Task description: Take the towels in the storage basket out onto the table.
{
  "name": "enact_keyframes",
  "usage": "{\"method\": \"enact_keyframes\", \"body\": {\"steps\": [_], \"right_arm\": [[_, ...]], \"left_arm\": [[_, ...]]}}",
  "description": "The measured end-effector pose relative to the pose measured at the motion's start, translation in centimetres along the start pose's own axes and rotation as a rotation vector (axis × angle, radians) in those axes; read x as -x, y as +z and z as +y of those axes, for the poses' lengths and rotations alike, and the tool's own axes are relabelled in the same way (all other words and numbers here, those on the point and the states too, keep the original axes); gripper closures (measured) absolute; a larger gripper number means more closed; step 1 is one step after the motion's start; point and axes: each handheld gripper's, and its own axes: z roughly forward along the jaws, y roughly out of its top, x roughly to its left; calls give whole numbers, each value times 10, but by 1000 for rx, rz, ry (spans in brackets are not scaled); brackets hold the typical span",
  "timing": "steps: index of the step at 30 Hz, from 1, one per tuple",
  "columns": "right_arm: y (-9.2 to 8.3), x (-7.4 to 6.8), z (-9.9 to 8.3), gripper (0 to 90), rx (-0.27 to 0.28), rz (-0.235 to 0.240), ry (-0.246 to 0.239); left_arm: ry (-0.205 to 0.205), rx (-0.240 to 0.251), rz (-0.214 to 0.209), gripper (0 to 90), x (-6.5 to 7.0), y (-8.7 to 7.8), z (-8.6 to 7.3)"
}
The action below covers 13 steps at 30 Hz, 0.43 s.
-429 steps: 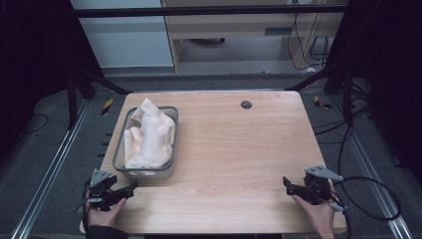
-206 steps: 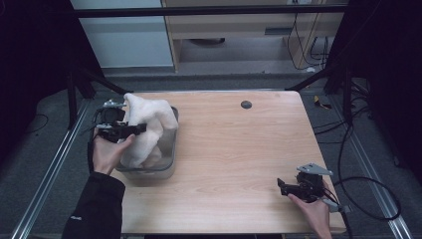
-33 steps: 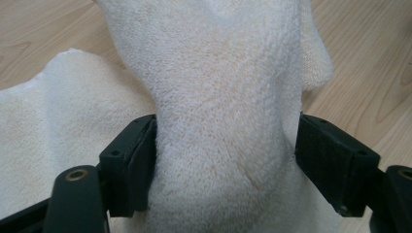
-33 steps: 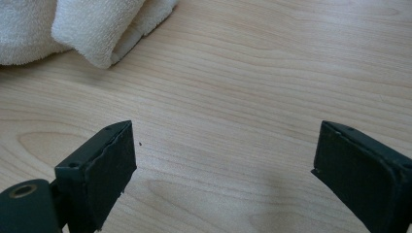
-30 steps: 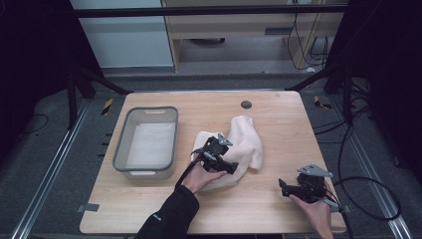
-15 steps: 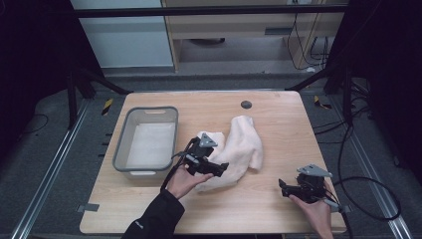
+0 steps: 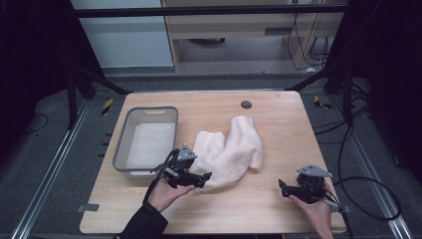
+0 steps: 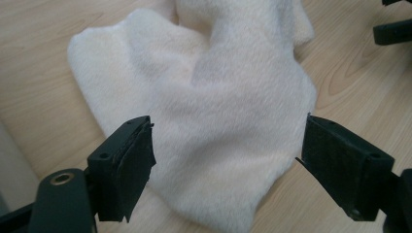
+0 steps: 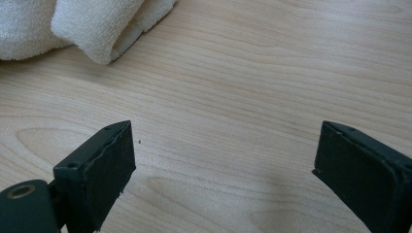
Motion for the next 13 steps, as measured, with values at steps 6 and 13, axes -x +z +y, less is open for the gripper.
{"method": "enact_keyframes", "body": {"steps": [6,13], "right_arm": [[0,1,0,74,2,-4,-3],[-1,1,0,74,3,1,5]], "left_arm": [[-18,-8,12,183,-5,-8,-22],[-41,-11,21,183,-10,-16,-46]]}}
